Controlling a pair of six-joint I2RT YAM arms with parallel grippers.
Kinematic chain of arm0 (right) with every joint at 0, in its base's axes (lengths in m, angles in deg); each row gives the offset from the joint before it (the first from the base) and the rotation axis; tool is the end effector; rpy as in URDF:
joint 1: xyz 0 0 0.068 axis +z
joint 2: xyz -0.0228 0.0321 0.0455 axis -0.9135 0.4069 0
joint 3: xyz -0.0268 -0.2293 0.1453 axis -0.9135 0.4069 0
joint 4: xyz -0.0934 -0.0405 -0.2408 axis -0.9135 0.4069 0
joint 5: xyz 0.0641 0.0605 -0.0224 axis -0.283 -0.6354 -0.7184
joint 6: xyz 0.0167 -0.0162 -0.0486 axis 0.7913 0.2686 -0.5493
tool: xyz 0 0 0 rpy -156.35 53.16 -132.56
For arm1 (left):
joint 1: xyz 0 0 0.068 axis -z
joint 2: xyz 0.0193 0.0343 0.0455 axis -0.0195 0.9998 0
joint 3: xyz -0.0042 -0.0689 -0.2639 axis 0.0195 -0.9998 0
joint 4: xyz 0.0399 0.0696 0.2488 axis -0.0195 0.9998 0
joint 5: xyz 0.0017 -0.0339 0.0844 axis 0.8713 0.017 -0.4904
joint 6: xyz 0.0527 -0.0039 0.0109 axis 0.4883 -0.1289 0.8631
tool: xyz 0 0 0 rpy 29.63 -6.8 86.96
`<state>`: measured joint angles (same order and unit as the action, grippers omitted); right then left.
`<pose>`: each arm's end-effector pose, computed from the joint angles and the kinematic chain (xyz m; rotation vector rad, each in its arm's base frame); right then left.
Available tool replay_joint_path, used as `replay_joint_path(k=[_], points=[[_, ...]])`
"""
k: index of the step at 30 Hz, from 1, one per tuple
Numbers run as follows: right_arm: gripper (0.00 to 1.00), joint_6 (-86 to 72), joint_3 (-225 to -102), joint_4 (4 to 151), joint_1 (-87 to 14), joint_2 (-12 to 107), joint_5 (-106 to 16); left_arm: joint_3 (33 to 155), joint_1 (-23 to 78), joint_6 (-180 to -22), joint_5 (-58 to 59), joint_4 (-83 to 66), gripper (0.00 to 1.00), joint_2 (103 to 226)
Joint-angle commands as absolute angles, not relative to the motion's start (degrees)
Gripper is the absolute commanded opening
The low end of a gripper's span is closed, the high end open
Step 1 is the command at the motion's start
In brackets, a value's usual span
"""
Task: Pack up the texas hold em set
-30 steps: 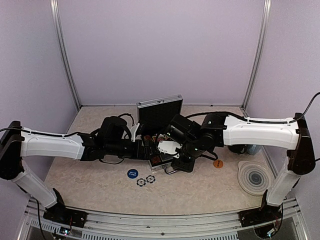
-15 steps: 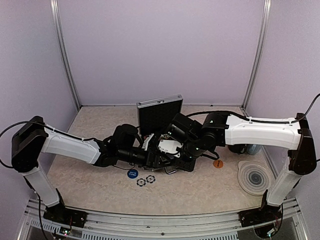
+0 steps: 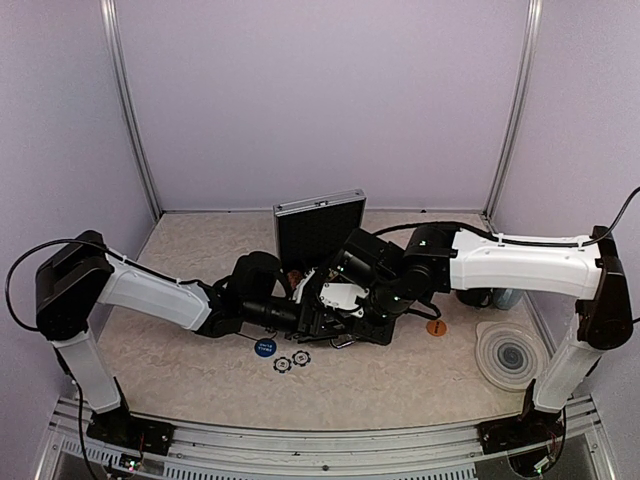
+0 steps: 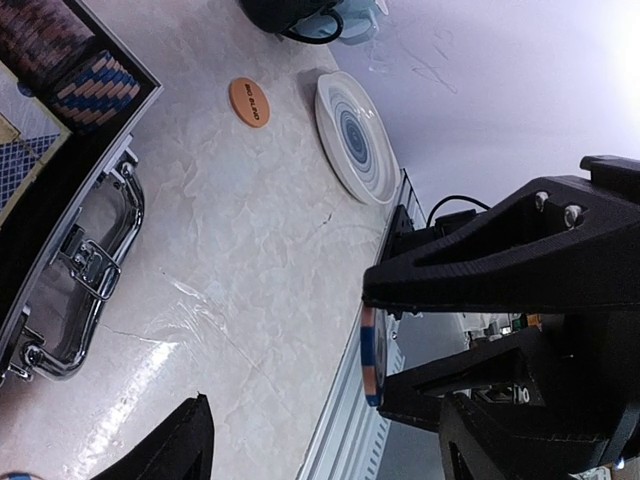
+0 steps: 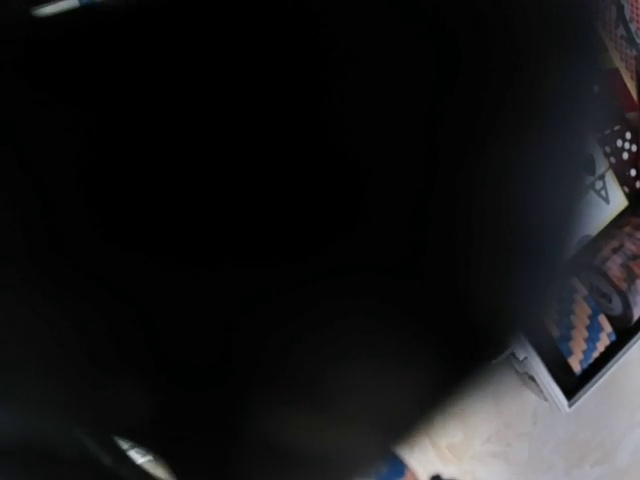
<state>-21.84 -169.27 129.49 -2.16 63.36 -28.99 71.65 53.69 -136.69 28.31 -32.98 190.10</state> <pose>0.1570 0.3070 0.2686 -1.5620 2.2335 0.0663 0.2045 -0.3019 0.1743 0.6001 2.2996 -1.6268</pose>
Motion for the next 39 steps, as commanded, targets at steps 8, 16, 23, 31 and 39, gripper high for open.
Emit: replay_joint_path(k=[8,16,23,31,39], points=[[0.42,-21.54,-170.52,123.53,-2.53,61.65,-31.34,73.1,55.21,-138.66,32.22,-40.72,0.72,190.51],[0.42,-21.54,-170.33,123.93,-2.53,62.31,-31.16,73.14,55.06,-140.32,32.77,-42.34,0.68,190.68],[0.42,-21.63,-170.5,123.8,-2.52,61.97,-30.23,72.89,55.19,-141.04,33.89,-43.55,0.54,190.61],[0.42,-21.63,-170.29,123.52,-2.53,61.97,-29.27,72.79,55.41,-141.67,34.64,-44.46,0.28,190.67],[0.42,-21.85,-170.07,123.06,-2.53,61.97,-27.37,72.79,55.51,-142.3,35.45,-45.36,0.0,190.86]])
